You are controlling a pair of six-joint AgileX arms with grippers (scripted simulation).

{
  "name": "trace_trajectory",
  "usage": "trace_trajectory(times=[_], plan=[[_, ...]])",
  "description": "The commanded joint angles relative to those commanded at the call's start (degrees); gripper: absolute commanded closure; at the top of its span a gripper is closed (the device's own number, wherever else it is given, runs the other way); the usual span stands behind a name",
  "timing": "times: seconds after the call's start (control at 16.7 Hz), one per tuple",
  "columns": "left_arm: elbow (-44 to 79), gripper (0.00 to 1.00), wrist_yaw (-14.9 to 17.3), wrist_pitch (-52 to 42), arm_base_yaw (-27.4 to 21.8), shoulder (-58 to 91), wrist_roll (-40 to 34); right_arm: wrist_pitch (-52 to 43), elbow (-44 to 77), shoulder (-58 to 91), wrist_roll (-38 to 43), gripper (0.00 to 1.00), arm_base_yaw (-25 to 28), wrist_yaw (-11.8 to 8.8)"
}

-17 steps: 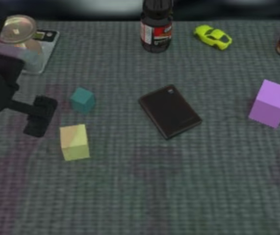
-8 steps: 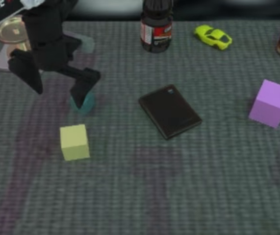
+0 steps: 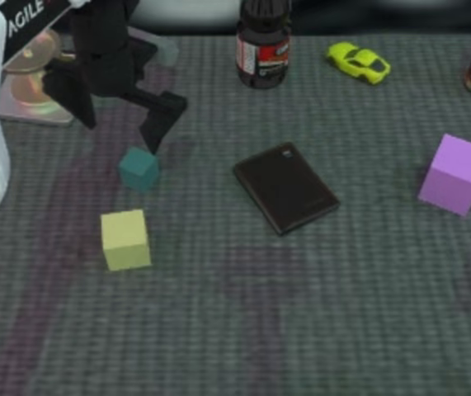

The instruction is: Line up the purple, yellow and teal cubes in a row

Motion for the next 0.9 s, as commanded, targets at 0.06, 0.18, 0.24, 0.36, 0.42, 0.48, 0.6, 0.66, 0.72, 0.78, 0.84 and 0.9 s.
trace_trajectory(times=[0.06, 0.18, 0.24, 0.36, 0.42, 0.48, 0.6, 0.66, 0.72, 0.78, 0.84, 0.9], plan=[[0.0, 0.0, 0.0, 0.0, 0.0, 0.0, 0.0, 0.0, 0.0, 0.0, 0.0, 0.0, 0.0, 0.0], [0.0, 0.0, 0.0, 0.0, 0.0, 0.0, 0.0, 0.0, 0.0, 0.0, 0.0, 0.0, 0.0, 0.0], [-0.1, 0.0, 0.0, 0.0, 0.3, -0.2, 0.0, 0.0, 0.0, 0.0, 0.0, 0.0, 0.0, 0.0], [-1.1, 0.0, 0.0, 1.0, 0.2, -0.1, 0.1, 0.0, 0.0, 0.0, 0.0, 0.0, 0.0, 0.0], [-2.4, 0.0, 0.0, 2.3, 0.2, 0.1, 0.1, 0.0, 0.0, 0.0, 0.0, 0.0, 0.0, 0.0], [-4.0, 0.0, 0.0, 4.2, 0.1, 0.4, 0.2, 0.0, 0.0, 0.0, 0.0, 0.0, 0.0, 0.0], [-7.8, 0.0, 0.0, 9.2, 0.1, 1.2, 0.1, 0.0, 0.0, 0.0, 0.0, 0.0, 0.0, 0.0], [-9.7, 0.0, 0.0, 11.8, 0.1, 1.7, 0.1, 0.0, 0.0, 0.0, 0.0, 0.0, 0.0, 0.0], [-11.6, 0.0, 0.0, 14.2, 0.1, 2.1, 0.1, 0.0, 0.0, 0.0, 0.0, 0.0, 0.0, 0.0], [-13.2, 0.0, 0.0, 16.1, 0.1, 2.5, 0.1, 0.0, 0.0, 0.0, 0.0, 0.0, 0.0, 0.0], [-14.3, 0.0, 0.0, 17.3, 0.1, 2.8, 0.1, 0.0, 0.0, 0.0, 0.0, 0.0, 0.0, 0.0], [-14.9, 0.0, 0.0, 17.9, 0.1, 3.0, 0.1, 0.0, 0.0, 0.0, 0.0, 0.0, 0.0, 0.0]])
